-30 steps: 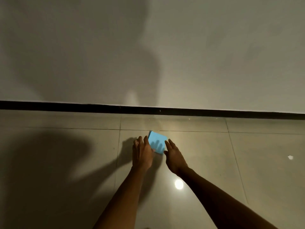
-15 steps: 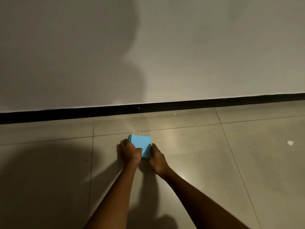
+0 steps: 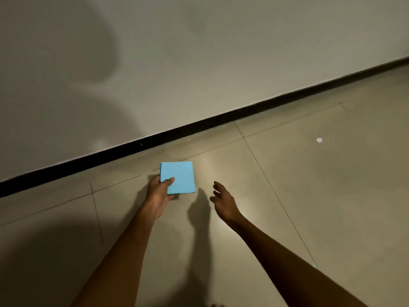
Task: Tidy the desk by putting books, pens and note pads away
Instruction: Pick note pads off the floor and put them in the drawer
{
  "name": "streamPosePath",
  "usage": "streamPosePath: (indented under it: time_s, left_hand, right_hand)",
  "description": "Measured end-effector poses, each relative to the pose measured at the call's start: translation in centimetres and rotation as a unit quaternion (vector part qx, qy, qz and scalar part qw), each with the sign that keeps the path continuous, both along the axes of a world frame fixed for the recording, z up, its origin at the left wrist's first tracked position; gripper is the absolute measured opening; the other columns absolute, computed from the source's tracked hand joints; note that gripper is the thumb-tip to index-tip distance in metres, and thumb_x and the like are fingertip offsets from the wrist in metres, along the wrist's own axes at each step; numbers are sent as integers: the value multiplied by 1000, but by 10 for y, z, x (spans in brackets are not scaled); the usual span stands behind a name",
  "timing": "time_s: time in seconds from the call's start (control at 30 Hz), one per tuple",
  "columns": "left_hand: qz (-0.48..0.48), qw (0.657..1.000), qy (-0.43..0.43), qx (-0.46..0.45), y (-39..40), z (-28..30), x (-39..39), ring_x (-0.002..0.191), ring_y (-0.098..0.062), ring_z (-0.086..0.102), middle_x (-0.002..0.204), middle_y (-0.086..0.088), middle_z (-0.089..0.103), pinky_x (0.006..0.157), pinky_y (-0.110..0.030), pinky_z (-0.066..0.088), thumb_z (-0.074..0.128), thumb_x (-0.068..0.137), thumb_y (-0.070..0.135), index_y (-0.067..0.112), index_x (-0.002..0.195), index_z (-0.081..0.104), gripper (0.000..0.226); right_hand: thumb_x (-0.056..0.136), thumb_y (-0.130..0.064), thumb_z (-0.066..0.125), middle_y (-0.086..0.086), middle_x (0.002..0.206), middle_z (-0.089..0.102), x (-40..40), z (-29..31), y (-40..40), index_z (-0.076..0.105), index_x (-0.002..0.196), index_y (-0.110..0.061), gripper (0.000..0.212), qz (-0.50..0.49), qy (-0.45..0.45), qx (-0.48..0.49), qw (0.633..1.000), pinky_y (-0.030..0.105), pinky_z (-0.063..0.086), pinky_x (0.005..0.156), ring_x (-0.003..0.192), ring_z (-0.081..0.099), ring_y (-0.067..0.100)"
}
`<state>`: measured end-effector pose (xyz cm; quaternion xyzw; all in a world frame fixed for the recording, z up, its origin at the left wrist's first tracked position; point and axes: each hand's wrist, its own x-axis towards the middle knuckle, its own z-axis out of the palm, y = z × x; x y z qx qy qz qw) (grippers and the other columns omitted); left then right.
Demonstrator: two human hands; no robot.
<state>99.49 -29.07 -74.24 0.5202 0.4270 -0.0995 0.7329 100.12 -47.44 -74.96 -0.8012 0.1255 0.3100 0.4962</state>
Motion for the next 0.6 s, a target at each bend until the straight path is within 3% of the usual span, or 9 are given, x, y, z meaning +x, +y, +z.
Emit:
streamPosePath:
  time_s: [0.13,0.27,0.43,0.6]
  left_hand:
    - [-84,996,-21,10,-45,37,-1,89,-24,60,112,-13,57,68,-36,53,51,92,-1,3,125,48,33]
    - [-186,982,-21,17,-94,57,-9,84,-20,61,109,-11,59,66,-36,54,52,91,-1,9,114,49,25]
    - [-278,960,-10,5,-175,59,-18,86,-20,61,108,-10,59,73,-40,54,53,93,5,8,116,49,23]
    - [-367,930,1,16,-262,32,-21,100,-29,59,116,-15,60,92,-46,49,56,92,10,9,115,51,23]
  right_hand:
    - [93,3,42,5,151,37,-28,17,-73,31,146,-11,56,-63,1,-34,997,29,35,106,136,40,23]
    - [92,5,41,6,149,38,-71,36,-137,34,145,-9,55,-120,-1,-74,990,27,35,104,135,41,25]
    - [92,-2,48,9,147,41,-126,36,-217,39,141,-7,50,-206,12,-152,967,35,33,111,134,40,26]
    - [82,-28,70,15,137,47,-160,-2,-286,45,135,-4,64,-247,70,-263,930,42,39,101,126,44,32]
